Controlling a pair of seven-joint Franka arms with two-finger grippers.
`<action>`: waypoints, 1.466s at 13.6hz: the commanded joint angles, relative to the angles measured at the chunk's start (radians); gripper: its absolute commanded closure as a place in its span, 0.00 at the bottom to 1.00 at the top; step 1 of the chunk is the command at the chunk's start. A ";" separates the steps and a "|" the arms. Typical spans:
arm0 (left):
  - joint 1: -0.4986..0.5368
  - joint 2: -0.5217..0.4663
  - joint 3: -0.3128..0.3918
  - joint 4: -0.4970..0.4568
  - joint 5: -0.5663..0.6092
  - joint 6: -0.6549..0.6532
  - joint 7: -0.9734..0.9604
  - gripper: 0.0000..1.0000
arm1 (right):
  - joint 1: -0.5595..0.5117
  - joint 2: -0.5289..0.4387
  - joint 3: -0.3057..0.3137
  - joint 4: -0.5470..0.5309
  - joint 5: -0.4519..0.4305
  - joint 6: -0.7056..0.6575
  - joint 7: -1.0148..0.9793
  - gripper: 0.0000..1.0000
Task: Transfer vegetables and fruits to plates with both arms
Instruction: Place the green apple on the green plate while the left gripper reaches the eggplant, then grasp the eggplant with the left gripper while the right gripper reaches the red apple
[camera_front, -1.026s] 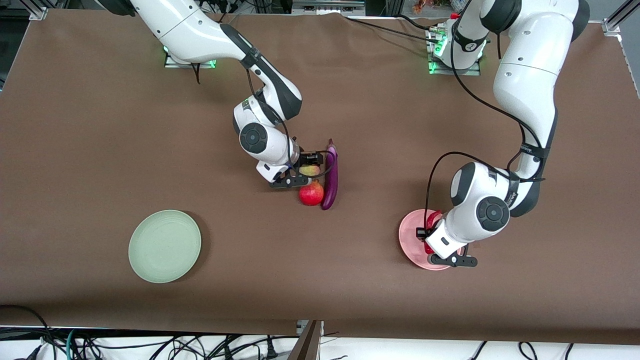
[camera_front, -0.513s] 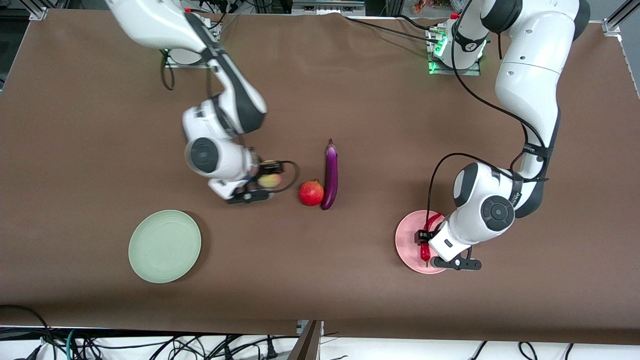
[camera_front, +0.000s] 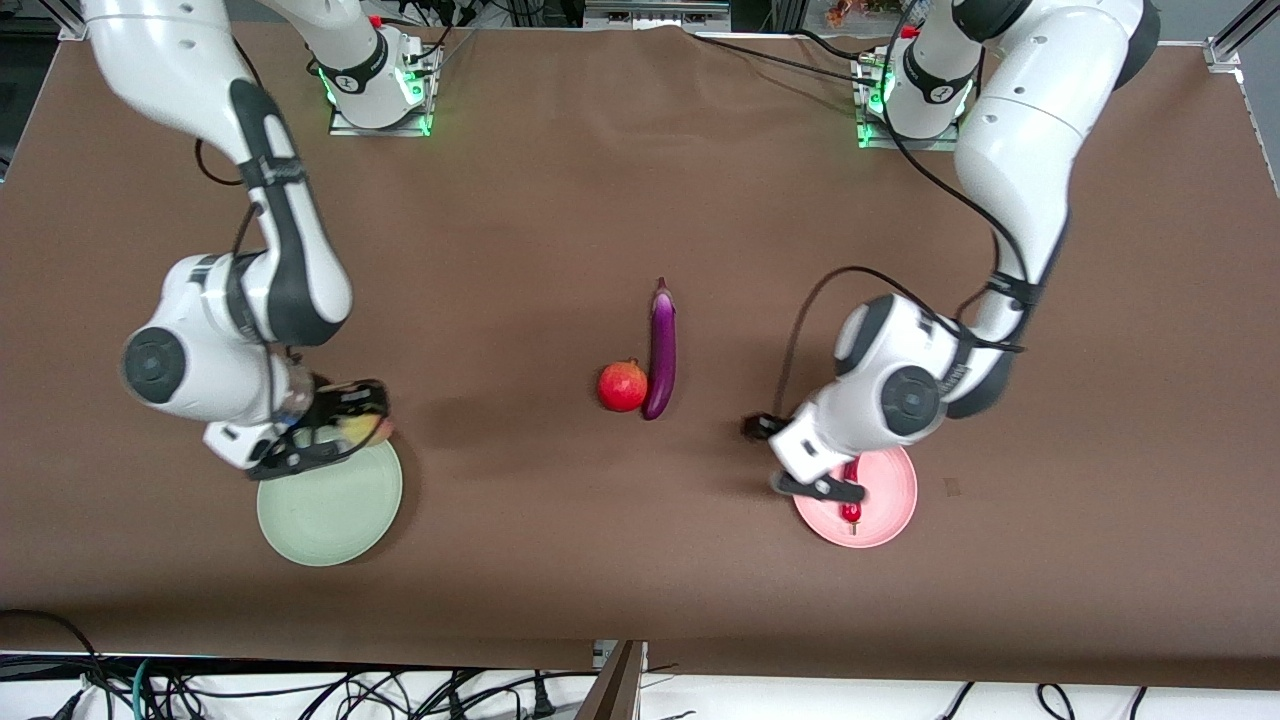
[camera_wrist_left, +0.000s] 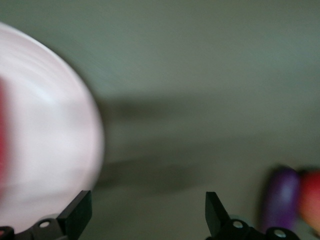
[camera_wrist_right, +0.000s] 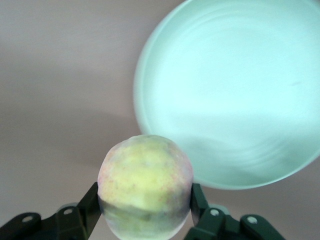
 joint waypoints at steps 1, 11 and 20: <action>-0.024 -0.082 -0.056 -0.077 0.020 -0.096 -0.151 0.00 | -0.052 0.067 0.010 0.046 -0.011 0.098 -0.091 0.79; -0.236 -0.127 -0.045 -0.401 0.116 0.269 -0.285 0.05 | -0.112 0.130 0.017 0.081 -0.002 0.317 -0.252 0.00; -0.198 -0.146 0.036 -0.375 0.173 0.151 -0.326 1.00 | -0.070 0.106 0.235 0.179 0.025 0.030 0.231 0.00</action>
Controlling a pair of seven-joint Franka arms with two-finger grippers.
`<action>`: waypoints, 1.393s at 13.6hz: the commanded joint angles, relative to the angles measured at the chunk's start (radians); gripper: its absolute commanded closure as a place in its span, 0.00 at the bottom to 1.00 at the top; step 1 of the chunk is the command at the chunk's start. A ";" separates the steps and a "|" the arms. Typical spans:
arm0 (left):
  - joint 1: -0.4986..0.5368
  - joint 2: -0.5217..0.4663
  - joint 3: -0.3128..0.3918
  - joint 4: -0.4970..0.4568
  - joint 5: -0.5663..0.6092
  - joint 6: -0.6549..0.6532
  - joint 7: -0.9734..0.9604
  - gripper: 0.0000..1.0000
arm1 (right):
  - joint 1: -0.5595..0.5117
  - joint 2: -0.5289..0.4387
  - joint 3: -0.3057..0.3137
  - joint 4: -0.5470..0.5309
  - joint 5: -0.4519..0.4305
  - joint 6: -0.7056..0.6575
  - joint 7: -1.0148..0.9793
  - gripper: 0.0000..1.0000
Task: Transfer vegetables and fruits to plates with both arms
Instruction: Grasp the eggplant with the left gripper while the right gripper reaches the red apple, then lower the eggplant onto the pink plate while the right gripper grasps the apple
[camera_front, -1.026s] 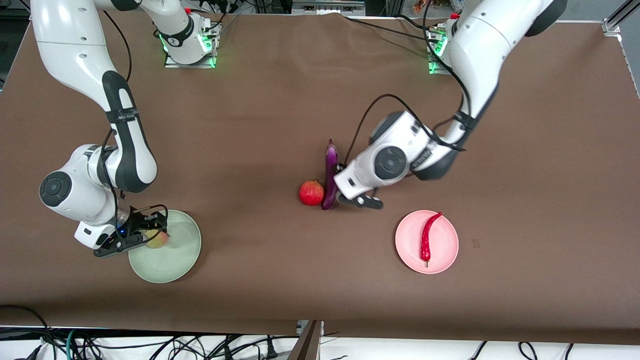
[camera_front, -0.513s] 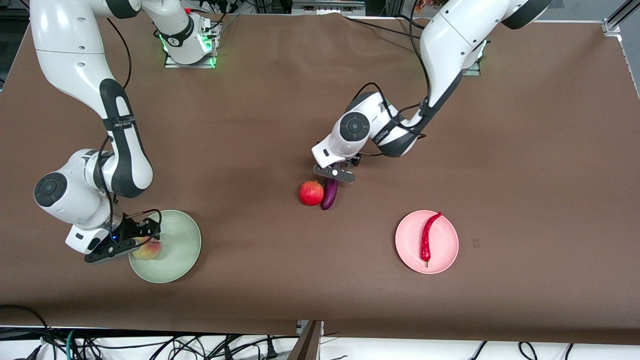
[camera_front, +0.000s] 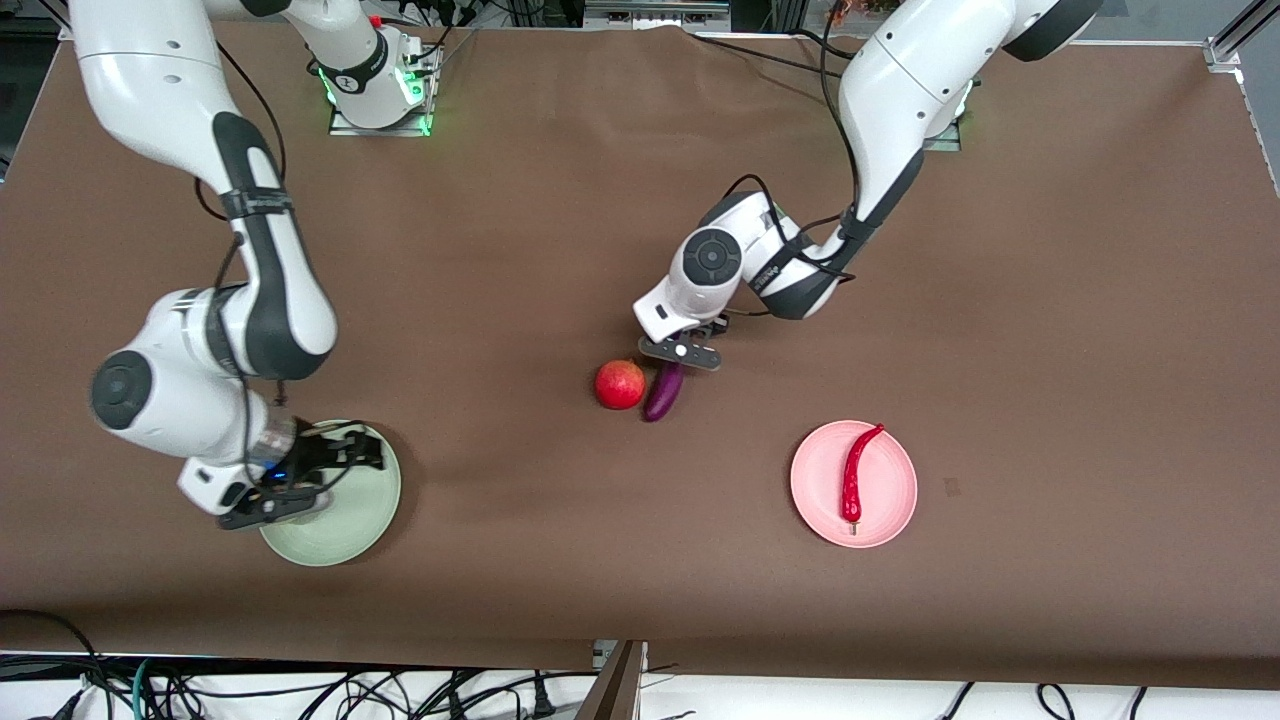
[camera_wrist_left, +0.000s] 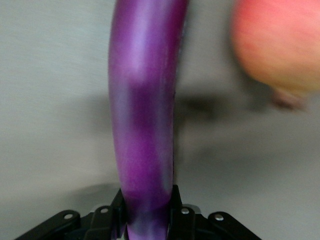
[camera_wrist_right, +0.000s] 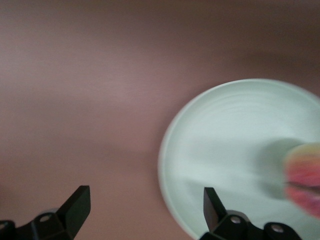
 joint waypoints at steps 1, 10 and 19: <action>0.045 -0.060 0.029 0.010 0.026 -0.103 -0.024 1.00 | -0.002 0.008 0.098 -0.022 0.039 0.000 0.138 0.00; 0.241 -0.155 0.045 0.251 0.060 -0.517 0.155 1.00 | 0.311 0.088 0.119 -0.024 -0.045 0.235 0.672 0.00; 0.286 0.033 0.085 0.346 0.097 -0.367 0.369 1.00 | 0.392 0.145 0.119 -0.038 -0.165 0.270 0.744 0.00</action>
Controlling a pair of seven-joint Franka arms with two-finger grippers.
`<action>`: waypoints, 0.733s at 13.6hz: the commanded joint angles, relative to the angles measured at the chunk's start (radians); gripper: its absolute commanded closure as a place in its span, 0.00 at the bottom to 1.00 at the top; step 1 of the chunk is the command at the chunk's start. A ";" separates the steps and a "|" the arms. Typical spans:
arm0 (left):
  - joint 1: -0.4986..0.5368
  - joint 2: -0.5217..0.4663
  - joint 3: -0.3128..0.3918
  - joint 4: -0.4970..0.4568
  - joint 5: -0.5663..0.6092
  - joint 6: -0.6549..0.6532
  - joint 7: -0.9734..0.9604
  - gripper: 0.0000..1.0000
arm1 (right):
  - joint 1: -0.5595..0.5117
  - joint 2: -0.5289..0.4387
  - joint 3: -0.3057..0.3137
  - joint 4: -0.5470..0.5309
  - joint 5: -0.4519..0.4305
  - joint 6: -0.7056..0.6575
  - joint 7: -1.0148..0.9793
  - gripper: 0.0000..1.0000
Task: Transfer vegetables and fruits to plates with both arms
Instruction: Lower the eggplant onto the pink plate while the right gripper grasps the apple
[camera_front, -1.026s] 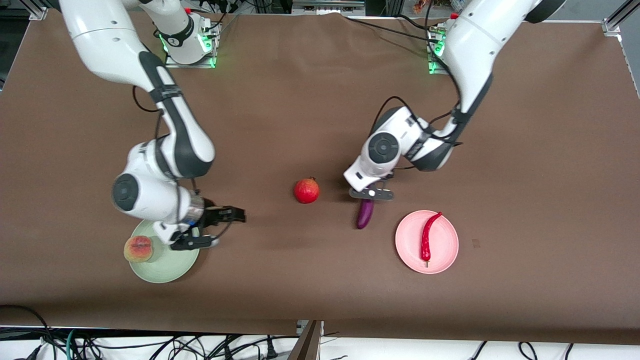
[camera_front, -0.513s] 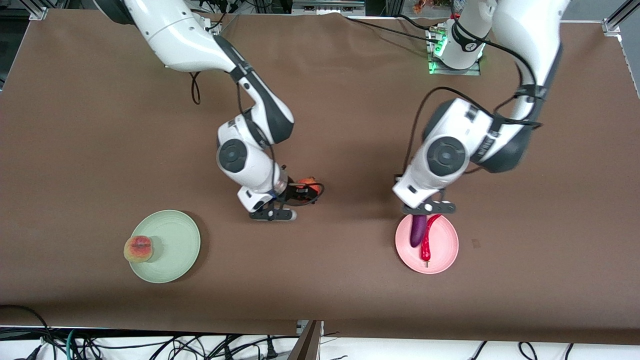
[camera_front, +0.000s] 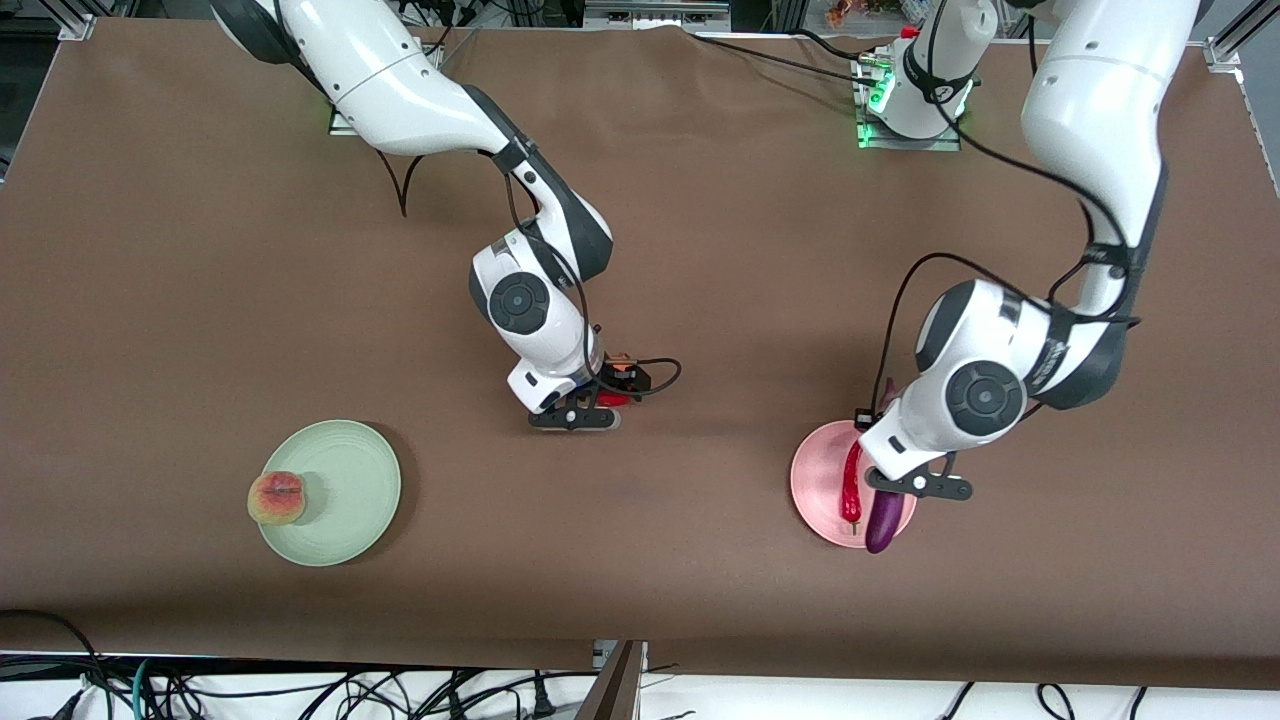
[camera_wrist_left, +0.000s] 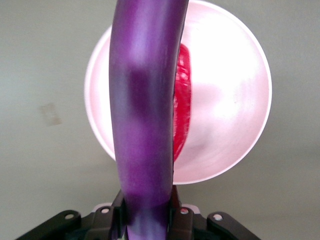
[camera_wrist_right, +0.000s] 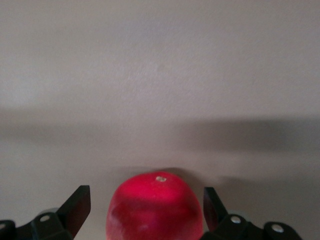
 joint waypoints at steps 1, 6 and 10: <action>-0.033 0.033 -0.010 0.038 0.017 -0.010 0.003 1.00 | 0.028 0.005 -0.008 -0.016 -0.029 0.008 0.016 0.00; -0.041 0.066 -0.010 0.027 -0.037 -0.010 0.003 0.96 | 0.031 0.023 -0.008 -0.015 -0.070 0.008 0.007 0.70; -0.031 0.072 -0.004 0.034 -0.038 -0.010 0.003 0.00 | -0.007 -0.046 -0.074 0.029 -0.073 -0.101 -0.019 0.72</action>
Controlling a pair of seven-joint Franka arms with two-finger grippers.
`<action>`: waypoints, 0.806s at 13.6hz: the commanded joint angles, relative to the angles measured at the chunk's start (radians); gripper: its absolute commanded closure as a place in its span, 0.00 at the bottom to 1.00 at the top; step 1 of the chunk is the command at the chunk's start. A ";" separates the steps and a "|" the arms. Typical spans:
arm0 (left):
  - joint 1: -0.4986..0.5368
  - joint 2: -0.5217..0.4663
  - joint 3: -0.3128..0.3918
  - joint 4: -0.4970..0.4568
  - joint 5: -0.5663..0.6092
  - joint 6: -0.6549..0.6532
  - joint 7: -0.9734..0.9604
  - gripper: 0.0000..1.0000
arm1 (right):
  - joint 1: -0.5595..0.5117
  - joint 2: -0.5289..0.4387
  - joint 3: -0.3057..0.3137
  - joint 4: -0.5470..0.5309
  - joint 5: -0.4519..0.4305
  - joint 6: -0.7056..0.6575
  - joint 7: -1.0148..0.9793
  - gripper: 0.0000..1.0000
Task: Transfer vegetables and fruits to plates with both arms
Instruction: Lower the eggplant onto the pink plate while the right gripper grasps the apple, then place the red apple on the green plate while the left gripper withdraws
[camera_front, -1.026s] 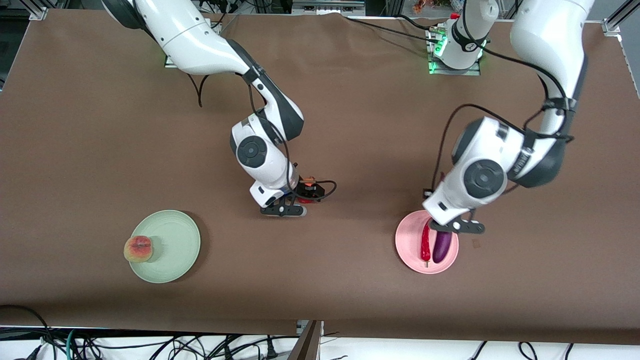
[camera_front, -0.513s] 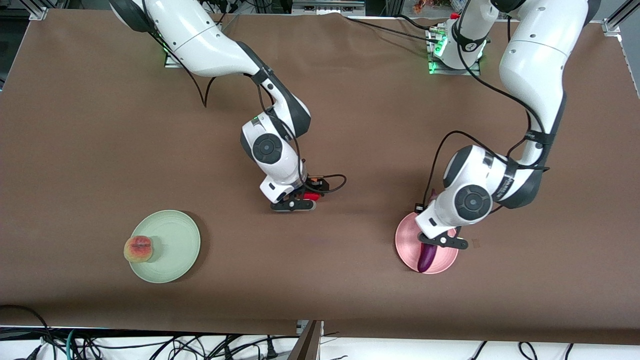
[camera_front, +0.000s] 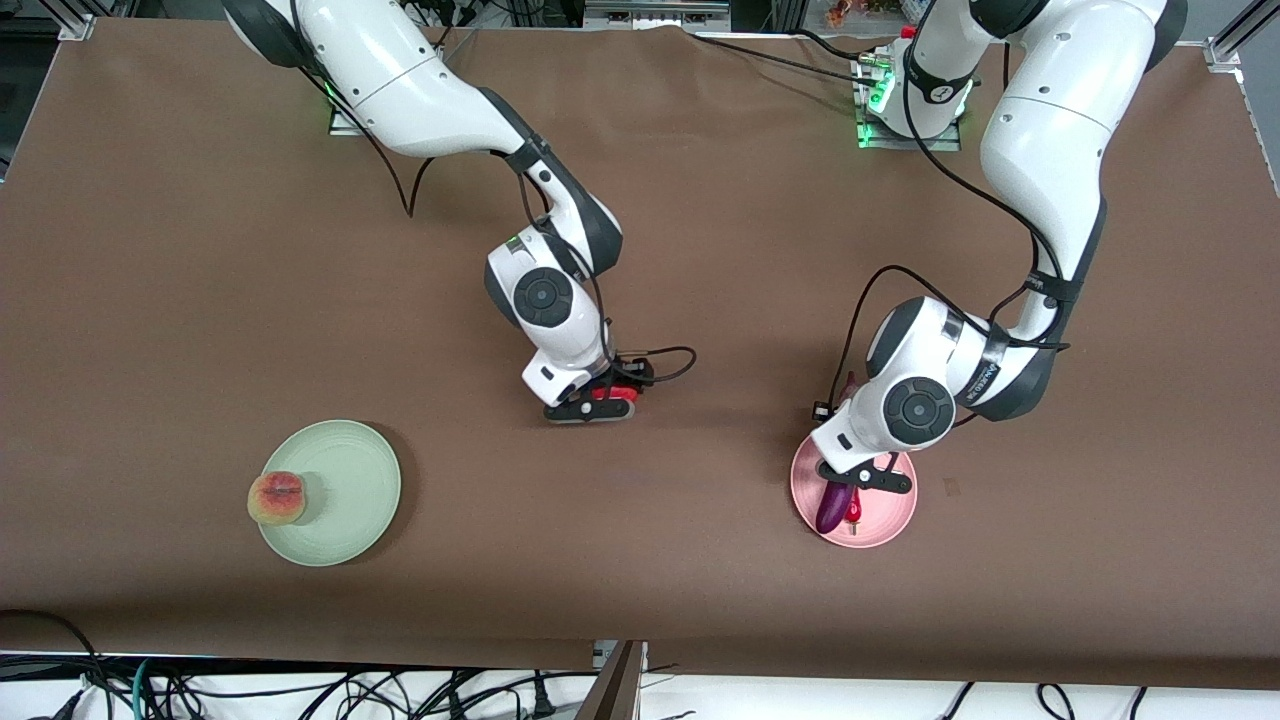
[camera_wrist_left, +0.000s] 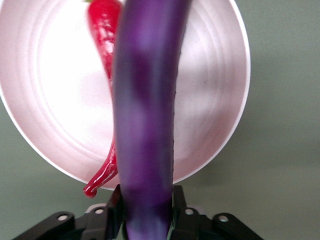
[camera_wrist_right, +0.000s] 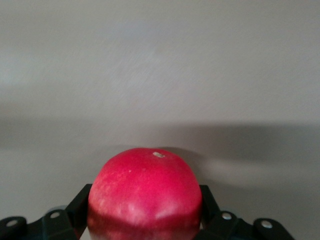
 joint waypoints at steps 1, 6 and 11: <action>0.000 0.005 0.000 0.032 -0.022 -0.016 0.009 0.00 | -0.062 -0.075 -0.047 0.058 -0.013 -0.163 -0.073 0.72; 0.035 -0.076 -0.004 0.038 -0.022 -0.061 0.017 0.00 | -0.338 -0.077 -0.043 0.124 -0.002 -0.290 -0.606 0.72; 0.076 -0.268 -0.009 0.043 -0.023 -0.201 0.019 0.00 | -0.480 -0.046 -0.044 0.112 -0.004 -0.277 -0.892 0.72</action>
